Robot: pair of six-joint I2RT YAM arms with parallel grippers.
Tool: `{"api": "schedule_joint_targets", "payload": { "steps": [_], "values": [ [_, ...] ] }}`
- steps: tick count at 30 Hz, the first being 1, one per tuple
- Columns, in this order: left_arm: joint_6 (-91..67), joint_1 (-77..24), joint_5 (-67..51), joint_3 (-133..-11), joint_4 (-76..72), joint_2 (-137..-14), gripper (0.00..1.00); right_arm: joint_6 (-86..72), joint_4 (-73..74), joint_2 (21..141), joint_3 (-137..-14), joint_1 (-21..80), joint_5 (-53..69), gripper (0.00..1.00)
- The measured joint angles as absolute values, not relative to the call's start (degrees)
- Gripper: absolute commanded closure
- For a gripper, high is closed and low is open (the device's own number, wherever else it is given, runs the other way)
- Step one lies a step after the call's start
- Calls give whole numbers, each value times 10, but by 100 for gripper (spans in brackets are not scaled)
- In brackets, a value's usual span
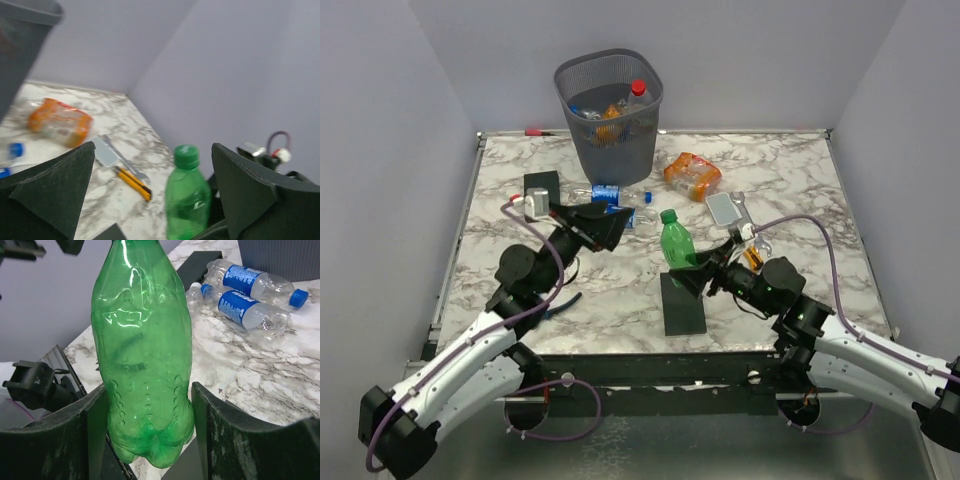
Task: Put the plastic bottles in the bin
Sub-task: Pick up the plastic bottle at the center of the board.
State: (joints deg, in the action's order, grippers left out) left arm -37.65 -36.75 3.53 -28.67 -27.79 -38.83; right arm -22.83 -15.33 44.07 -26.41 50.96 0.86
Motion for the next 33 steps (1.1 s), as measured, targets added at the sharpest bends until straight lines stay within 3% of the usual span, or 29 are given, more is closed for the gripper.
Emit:
{"api": "schedule_joint_targets", "payload": {
  "steps": [5,9,17,24,28,30,33],
  "values": [
    [-434,-368,-106,-384,-320,-517,2,-225,-188,410,-219,510,22,76],
    [-459,-372,-195,-437,-336,-596,11,-227,-221,401,-204,510,32,76],
    [-465,-396,-257,-453,-323,-657,22,-235,-261,410,-204,510,50,76],
    [-460,-403,-259,-453,-305,-657,44,-237,-265,404,-202,510,50,75],
    [-458,-410,-260,-453,-304,-657,65,-239,-265,404,-202,510,50,74],
    [-453,-414,-259,-453,-304,-657,79,-240,-265,405,-202,510,51,66],
    [-439,-416,-258,-453,-303,-657,100,-245,-263,410,-202,510,53,29]
  ]
}}
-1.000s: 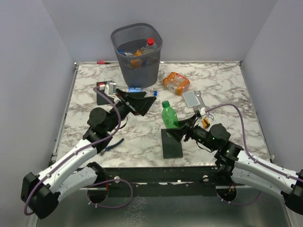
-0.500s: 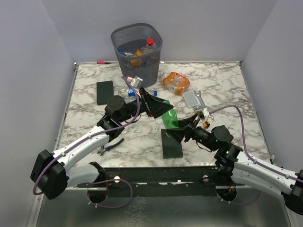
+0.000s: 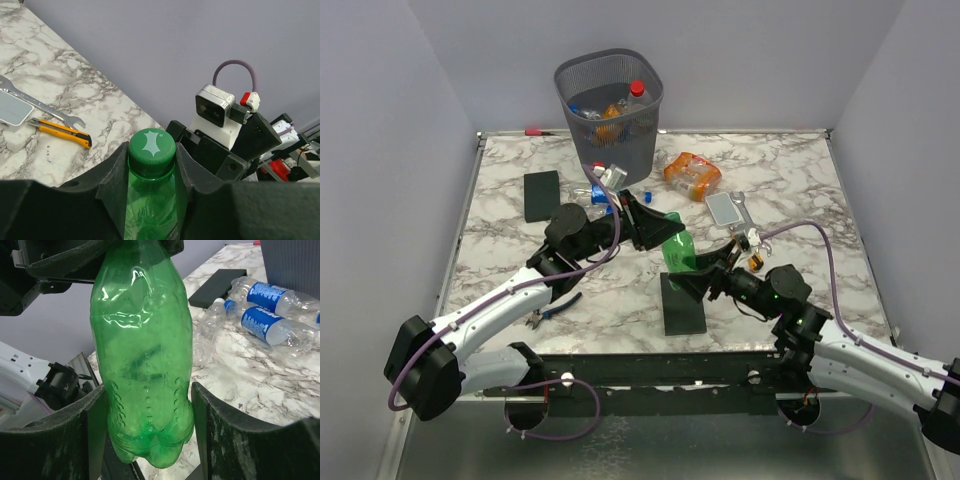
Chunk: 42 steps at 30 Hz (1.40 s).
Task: Put the plastic bottles in the bin
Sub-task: Pick up the plastic bottle at the center of the board, then place the plastic bottle in the trash bin.
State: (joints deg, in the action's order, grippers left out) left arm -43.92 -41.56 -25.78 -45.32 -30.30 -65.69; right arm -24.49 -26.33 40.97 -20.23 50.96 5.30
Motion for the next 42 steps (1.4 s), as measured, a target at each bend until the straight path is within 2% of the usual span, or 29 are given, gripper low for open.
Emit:
{"api": "schedule_joint_targets", "payload": {
  "steps": [3,4,9,15,19,24,32,42],
  "values": [
    [-431,-418,-258,-453,-299,-657,100,-246,-238,417,-217,510,54,5],
    [-429,-418,-257,-453,-298,-657,100,-249,-224,420,-226,510,54,1],
    [-407,-422,-238,-454,-274,-652,100,-255,-153,410,-270,510,53,0],
    [-307,-423,-138,-525,-167,-629,100,-255,-9,378,-381,510,37,0],
    [-175,-423,-4,-630,-116,-624,100,-255,71,354,-452,510,7,0],
    [41,-408,187,-769,-163,-657,100,-267,106,279,-421,510,-29,0],
    [89,-258,253,-871,-247,-812,100,-314,153,216,-342,510,-63,0],
    [79,-212,206,-968,-391,-1020,100,-326,211,178,-341,510,-84,0]
  ]
}}
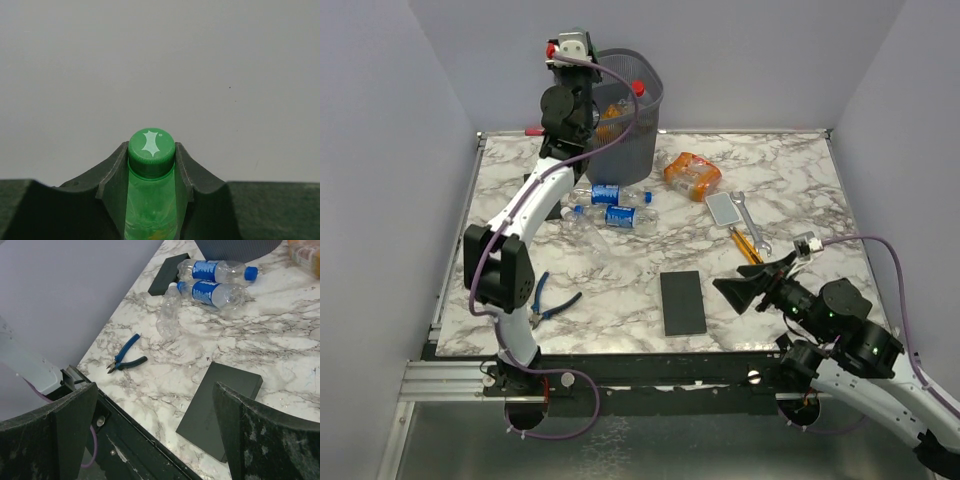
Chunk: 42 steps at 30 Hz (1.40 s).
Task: Put the plastic bottles in the bin
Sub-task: Place the plastic bottle in the trash bin.
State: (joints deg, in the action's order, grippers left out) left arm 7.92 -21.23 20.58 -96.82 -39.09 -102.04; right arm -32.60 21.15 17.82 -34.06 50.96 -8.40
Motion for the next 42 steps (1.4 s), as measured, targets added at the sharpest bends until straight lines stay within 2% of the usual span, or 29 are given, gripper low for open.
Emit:
{"api": "schedule_joint_targets", "payload": {
  "steps": [8,20,21,24,26,28,31,32,34,42],
  "values": [
    [74,-206,197,-1086,-440,-1159,100,-337,224,115,-298,510,-98,0],
    [49,-194,233,-1198,-420,-1319,100,-347,233,112,-296,510,-120,0],
    [46,-193,235,-1211,-416,-1329,97,-347,233,112,-296,510,-122,0],
    [36,-189,245,-1254,-402,-1353,59,-350,234,112,-296,510,-127,0],
    [31,-188,250,-1280,-393,-1366,40,-351,235,112,-296,510,-129,0],
    [29,-188,252,-1288,-388,-1367,27,-351,236,112,-296,510,-132,0],
    [18,-186,253,-1293,-384,-1367,14,-351,236,112,-296,510,-138,0],
    [15,-186,254,-1294,-383,-1367,6,-351,236,112,-296,510,-139,0],
    [12,-184,256,-1297,-380,-1367,1,-351,236,112,-296,510,-142,0],
    [-5,-181,292,-1307,-375,-1344,1,-351,237,112,-296,510,-149,0]
  ]
}}
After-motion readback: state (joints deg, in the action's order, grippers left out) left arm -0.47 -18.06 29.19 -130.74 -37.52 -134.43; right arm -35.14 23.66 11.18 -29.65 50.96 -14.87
